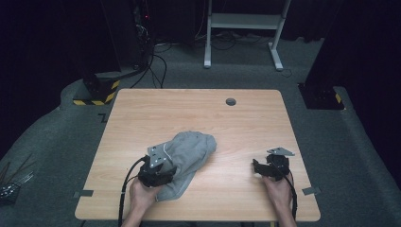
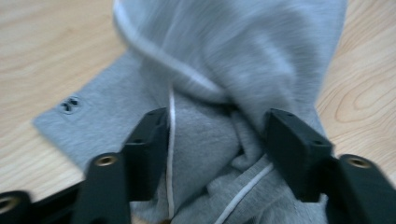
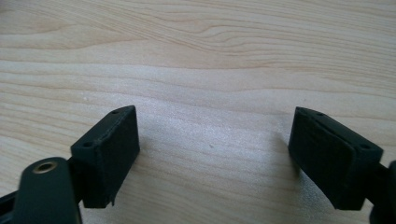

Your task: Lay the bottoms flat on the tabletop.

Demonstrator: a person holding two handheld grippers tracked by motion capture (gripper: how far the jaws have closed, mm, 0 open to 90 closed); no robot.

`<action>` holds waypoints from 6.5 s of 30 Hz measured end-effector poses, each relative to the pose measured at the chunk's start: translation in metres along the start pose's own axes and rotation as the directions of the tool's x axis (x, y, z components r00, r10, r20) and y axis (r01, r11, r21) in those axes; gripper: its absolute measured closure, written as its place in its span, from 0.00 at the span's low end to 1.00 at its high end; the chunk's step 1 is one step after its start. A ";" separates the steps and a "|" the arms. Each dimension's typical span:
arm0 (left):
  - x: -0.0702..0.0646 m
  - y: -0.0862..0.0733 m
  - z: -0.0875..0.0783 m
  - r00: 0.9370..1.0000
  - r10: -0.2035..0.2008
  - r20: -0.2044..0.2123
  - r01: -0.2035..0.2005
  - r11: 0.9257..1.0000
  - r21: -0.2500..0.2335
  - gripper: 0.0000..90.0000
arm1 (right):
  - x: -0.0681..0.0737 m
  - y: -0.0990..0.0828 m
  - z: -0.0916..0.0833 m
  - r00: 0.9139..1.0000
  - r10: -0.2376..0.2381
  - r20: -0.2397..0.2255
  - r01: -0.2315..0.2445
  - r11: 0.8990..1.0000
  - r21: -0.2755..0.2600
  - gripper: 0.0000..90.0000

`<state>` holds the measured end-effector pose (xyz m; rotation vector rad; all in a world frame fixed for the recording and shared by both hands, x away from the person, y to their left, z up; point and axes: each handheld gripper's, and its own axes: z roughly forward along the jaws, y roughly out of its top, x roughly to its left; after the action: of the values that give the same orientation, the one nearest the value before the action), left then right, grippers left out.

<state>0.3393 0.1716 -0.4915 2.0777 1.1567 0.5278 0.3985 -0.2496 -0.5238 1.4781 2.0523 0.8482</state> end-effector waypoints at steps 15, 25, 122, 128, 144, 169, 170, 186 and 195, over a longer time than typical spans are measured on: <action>0.035 0.029 -0.019 0.992 -0.112 0.052 0.119 0.981 -0.152 0.93 | 0.013 0.000 -0.003 0.990 -0.080 -0.112 0.076 0.996 -0.041 0.66; 0.047 0.022 0.003 0.983 -0.153 -0.102 0.144 0.986 -0.085 0.65 | 0.011 0.000 -0.002 0.989 -0.075 -0.131 0.070 0.997 -0.043 0.61; 0.047 0.034 0.018 0.979 -0.202 0.031 0.204 0.974 -0.097 0.87 | 0.140 0.029 0.014 0.803 -0.455 -0.384 0.460 0.884 -0.085 0.99; 0.053 0.032 0.018 0.981 -0.192 -0.003 0.191 0.978 -0.088 0.87 | 0.115 0.012 -0.004 0.817 -0.457 -0.353 0.462 0.884 -0.074 0.99; 0.042 0.030 0.015 0.988 -0.155 0.004 0.155 0.986 -0.069 0.83 | 0.133 0.044 0.019 0.847 -0.333 -0.414 0.321 0.942 -0.100 0.74; 0.029 0.028 0.015 0.994 -0.109 0.004 0.109 0.993 -0.046 0.73 | 0.061 0.009 -0.027 0.903 -0.268 -0.337 0.237 0.962 -0.133 0.75; 0.027 0.029 0.013 0.995 -0.099 0.006 0.099 0.994 -0.055 0.69 | 0.062 0.014 -0.026 0.905 -0.260 -0.337 0.226 0.964 -0.139 0.72; -0.007 0.027 0.046 0.998 -0.012 0.065 0.009 0.999 0.051 0.48 | 0.092 0.051 -0.004 0.846 -0.292 -0.446 0.240 0.956 -0.170 0.96; 0.007 0.027 0.045 0.999 -0.020 -0.048 0.021 0.999 0.032 0.48 | 0.087 0.057 -0.020 0.843 -0.306 -0.442 0.237 0.949 -0.206 0.95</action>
<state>0.3865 0.1513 -0.5021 2.0884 1.2204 0.5554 0.3953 -0.1582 -0.4710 0.9255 2.4075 1.2993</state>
